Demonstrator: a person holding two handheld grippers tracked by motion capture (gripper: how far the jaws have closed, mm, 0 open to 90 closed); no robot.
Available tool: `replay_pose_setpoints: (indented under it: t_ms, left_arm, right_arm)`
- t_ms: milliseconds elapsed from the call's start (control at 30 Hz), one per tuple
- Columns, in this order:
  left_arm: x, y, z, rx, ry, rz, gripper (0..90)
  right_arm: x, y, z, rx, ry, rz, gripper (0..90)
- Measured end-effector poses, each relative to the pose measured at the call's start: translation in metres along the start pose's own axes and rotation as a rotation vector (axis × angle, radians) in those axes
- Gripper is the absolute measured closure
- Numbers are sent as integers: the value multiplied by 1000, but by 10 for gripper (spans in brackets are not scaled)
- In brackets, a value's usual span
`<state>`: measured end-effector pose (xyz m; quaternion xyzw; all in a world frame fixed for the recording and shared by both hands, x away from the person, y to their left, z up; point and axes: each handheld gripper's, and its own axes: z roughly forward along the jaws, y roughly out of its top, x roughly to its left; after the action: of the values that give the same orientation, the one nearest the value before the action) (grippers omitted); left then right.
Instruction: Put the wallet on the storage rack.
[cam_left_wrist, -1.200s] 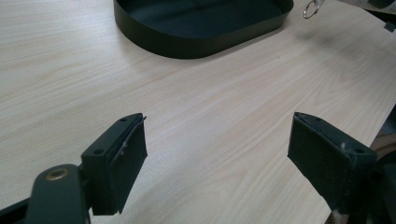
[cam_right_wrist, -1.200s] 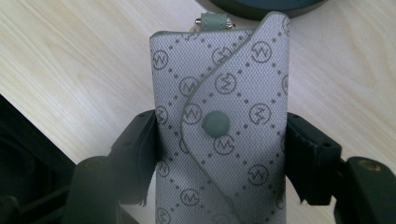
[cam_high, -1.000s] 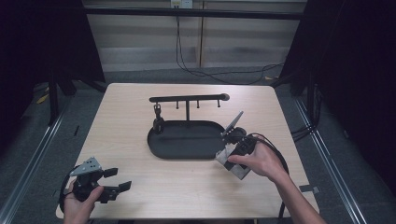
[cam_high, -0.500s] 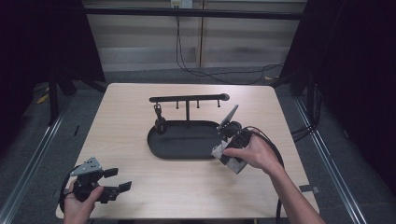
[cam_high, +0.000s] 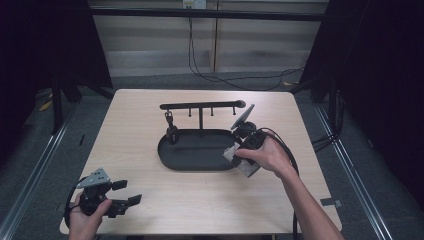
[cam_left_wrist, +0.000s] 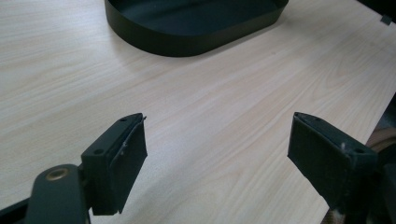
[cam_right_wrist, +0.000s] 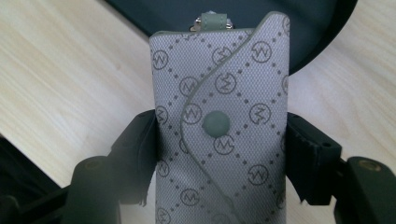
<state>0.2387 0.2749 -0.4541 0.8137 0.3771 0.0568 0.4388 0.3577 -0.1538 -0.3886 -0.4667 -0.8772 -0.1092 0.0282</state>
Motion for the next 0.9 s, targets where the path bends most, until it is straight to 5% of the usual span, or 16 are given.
replay_pose_setpoints:
  t_ms: [900]
  left_arm:
    - [0, 0, 0, 8, 1, 7, 193]
  right_arm:
    - [-22, 15, 16, -129, 73, 191, 334]
